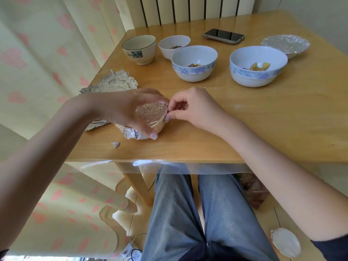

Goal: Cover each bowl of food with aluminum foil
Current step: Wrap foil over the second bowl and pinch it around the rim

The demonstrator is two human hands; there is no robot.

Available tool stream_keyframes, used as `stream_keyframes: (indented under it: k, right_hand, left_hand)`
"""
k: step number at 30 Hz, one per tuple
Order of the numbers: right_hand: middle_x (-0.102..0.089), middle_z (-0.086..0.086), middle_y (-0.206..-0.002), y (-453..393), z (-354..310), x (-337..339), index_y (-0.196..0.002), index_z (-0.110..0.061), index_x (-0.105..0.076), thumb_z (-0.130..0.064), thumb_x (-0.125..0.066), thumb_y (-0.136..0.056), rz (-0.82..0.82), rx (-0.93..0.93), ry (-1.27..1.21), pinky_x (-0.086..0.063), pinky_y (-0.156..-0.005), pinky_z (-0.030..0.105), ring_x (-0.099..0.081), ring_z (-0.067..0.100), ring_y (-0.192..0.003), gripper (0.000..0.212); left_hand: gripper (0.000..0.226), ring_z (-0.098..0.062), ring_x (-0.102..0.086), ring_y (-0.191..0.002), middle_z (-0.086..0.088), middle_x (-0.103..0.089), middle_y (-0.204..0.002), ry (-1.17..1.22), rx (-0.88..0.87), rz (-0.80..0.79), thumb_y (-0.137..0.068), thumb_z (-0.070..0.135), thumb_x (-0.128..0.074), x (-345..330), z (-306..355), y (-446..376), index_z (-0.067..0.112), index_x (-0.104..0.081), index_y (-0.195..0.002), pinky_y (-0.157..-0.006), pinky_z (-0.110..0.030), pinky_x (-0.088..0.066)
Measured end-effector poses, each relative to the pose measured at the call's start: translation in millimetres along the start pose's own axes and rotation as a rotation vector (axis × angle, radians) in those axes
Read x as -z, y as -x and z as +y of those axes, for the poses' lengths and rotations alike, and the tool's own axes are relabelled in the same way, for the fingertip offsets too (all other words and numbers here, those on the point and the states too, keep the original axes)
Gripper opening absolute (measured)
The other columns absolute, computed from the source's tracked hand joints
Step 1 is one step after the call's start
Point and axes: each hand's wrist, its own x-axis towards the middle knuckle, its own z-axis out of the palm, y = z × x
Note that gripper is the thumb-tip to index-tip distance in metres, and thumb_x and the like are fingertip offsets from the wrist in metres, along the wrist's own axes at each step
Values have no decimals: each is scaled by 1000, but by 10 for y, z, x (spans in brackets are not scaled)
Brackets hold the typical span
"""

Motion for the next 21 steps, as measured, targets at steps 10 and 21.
stream_keyframes:
  k: [10, 21]
  right_hand:
    - [-53, -4, -52, -317, 20, 193, -52, -16, -55, -58, -81, -51, -148, 36, 221, -36, -53, 31, -44, 9, -54, 49]
    - [-53, -12, -56, -252, 43, 303, -68, -20, -66, -48, -78, -68, -105, 31, 247, -32, -50, 15, -46, 1, -58, 31]
  left_hand:
    - [70, 31, -24, -115, 49, -26, -125, 29, -35, -6, -60, 63, -80, 8, 23, 22, 68, -42, -118, -92, -5, -23]
    - [74, -8, -38, -127, 24, -35, -135, -34, 126, 84, -59, 70, -73, -31, 116, 19, 56, -43, -125, -104, -31, -31]
